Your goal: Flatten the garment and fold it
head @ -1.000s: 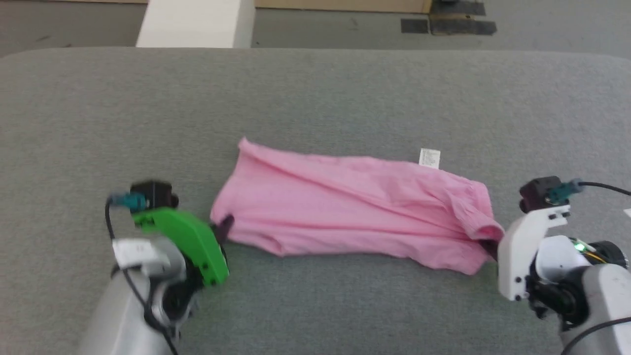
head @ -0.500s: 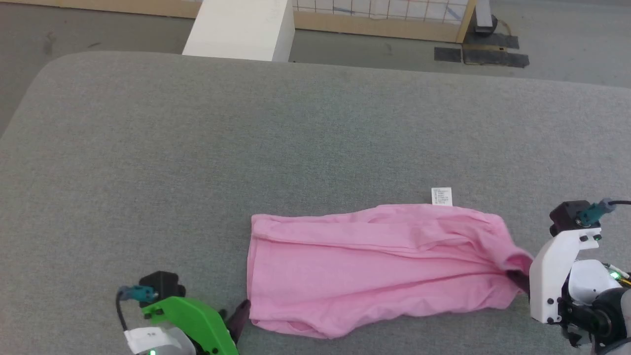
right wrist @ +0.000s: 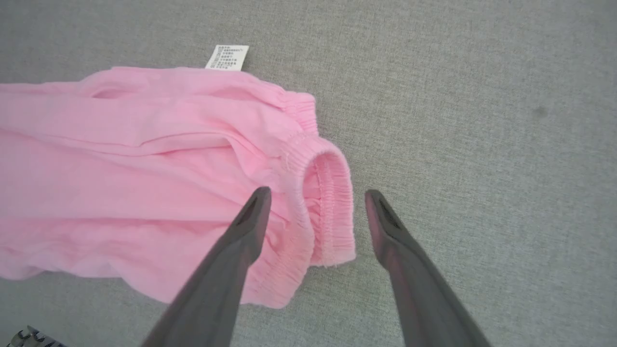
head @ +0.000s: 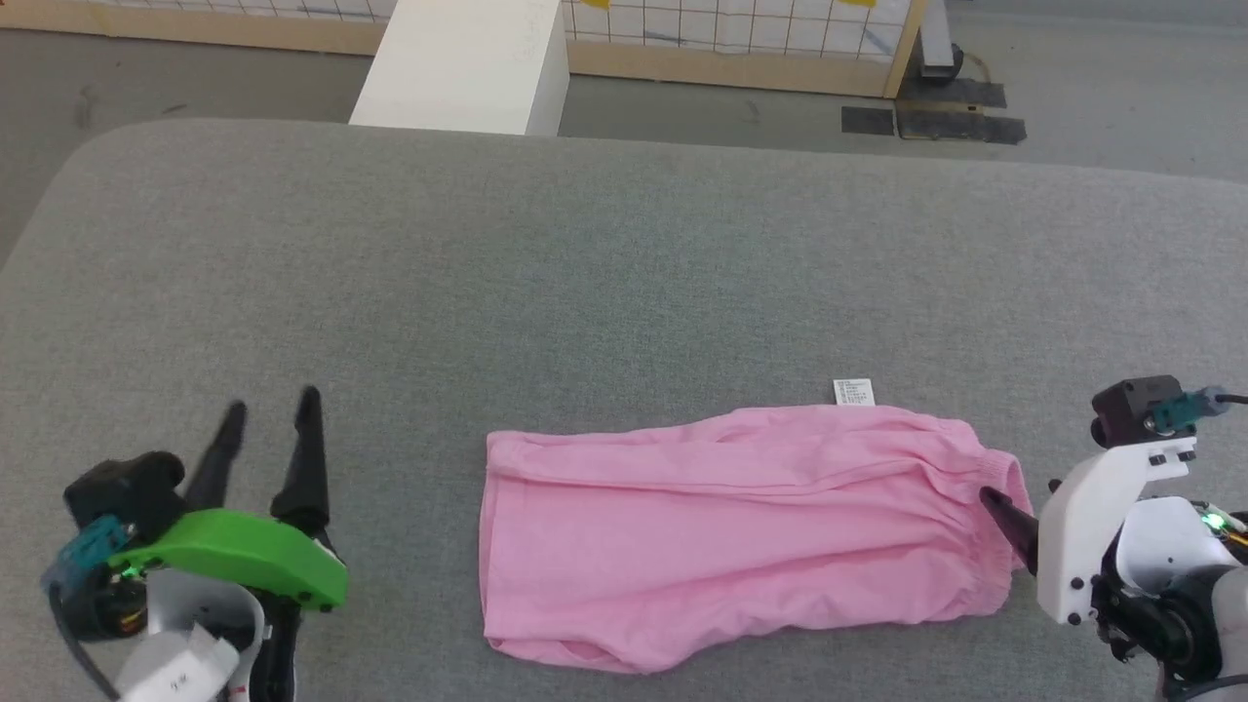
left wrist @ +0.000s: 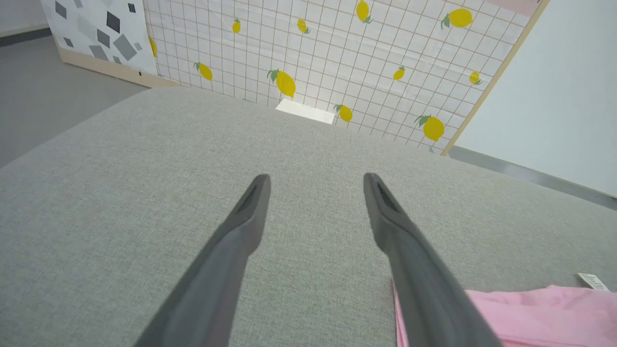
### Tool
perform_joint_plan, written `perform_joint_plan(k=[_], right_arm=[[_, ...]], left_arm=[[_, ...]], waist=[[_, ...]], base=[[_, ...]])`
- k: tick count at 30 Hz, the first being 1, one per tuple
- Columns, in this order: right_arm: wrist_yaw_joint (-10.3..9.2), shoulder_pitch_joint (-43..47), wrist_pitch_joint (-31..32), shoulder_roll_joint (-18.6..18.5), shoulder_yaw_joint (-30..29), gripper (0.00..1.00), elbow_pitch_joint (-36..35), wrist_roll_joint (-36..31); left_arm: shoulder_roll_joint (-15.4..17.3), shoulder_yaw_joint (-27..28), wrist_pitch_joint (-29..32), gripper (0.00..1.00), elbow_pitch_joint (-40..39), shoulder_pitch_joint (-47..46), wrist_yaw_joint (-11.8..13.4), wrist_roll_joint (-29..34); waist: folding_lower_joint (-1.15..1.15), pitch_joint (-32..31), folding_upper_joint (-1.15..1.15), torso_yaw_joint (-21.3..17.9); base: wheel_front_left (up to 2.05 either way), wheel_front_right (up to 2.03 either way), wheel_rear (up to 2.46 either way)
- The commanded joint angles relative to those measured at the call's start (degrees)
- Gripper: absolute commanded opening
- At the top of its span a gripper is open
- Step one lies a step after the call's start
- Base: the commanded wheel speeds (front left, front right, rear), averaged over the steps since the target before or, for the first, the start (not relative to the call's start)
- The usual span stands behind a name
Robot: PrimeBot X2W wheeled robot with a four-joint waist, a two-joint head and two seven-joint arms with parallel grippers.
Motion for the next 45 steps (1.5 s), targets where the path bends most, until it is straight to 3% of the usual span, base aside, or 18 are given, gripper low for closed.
perform_joint_plan(k=[1, 6, 18, 19, 20, 21, 27, 34, 39, 45], right_arm=[[-0.08, -1.2, -0.1, 0.5, 0.3, 1.00, -0.4, -1.2], [-0.08, -4.5, 0.2, 0.2, 2.0, 1.00, 1.9, -3.8], [-0.08, -8.7, 0.2, -0.1, 8.0, 1.00, 13.0, -4.1], [-0.08, -8.8, 0.3, -0.1, 8.0, 0.48, 13.7, -3.5], [-0.08, -8.9, 0.2, -0.1, 8.0, 0.20, 14.2, -3.1], [-0.08, -9.0, 0.0, -0.3, 8.1, 0.00, 14.5, -2.7], [-0.08, -8.1, 1.0, -3.1, 6.2, 0.00, 13.6, 0.2], [-0.08, -5.1, 5.7, -8.1, -2.4, 0.00, 10.5, -1.4], [-0.08, -4.5, 8.0, -8.1, -7.6, 0.00, 9.3, -4.8], [-0.08, -4.2, 14.3, -7.8, -7.0, 0.00, 5.0, -5.9]], left_arm=[[0.3, 0.1, -4.2, 1.00, 0.8, -0.9, -1.0, 1.8], [-0.3, 0.3, -13.4, 1.00, 3.8, -2.1, -2.8, 4.5], [-2.5, 2.1, -15.6, 1.00, 5.2, -4.1, -5.4, 8.2], [-2.8, 2.4, -15.6, 1.00, 5.0, -4.1, -5.7, 8.6], [-3.1, 2.8, -15.6, 1.00, 4.7, -4.1, -5.9, 9.0], [-3.5, 3.1, -15.6, 1.00, 4.6, -4.0, -6.1, 9.3], [-5.3, 4.7, -15.6, 1.00, 4.3, -2.7, -7.0, 10.8], [-6.6, 5.3, -15.6, 1.00, 4.5, -1.7, -7.8, 11.7], [-7.2, 5.5, -15.6, 1.00, 4.8, -1.6, -8.3, 12.2], [-7.7, 5.7, -15.6, 1.00, 5.3, -1.2, -8.7, 12.5]], waist=[[0.00, 0.7, 0.47, -0.1], [0.00, 2.9, 0.47, 0.3], [0.00, 6.4, 0.47, 2.3], [0.00, 6.5, 0.47, 2.3], [0.00, 6.4, 0.47, 2.3], [0.00, 6.3, 0.47, 2.3], [0.00, 4.9, 0.47, 1.4], [0.00, 4.3, 0.47, 0.4], [0.00, 4.2, 0.47, 0.1], [0.00, 3.0, 0.47, -0.1]], base=[[0.00, 0.00, 0.00], [0.00, 0.00, 0.00], [0.00, 0.00, 0.00], [0.00, 0.00, 0.00], [0.00, 0.00, 0.00], [0.00, 0.00, 0.00], [0.00, 0.00, 0.00], [0.00, 0.00, 0.00], [0.00, 0.00, 0.00], [0.00, 0.00, 0.00]])
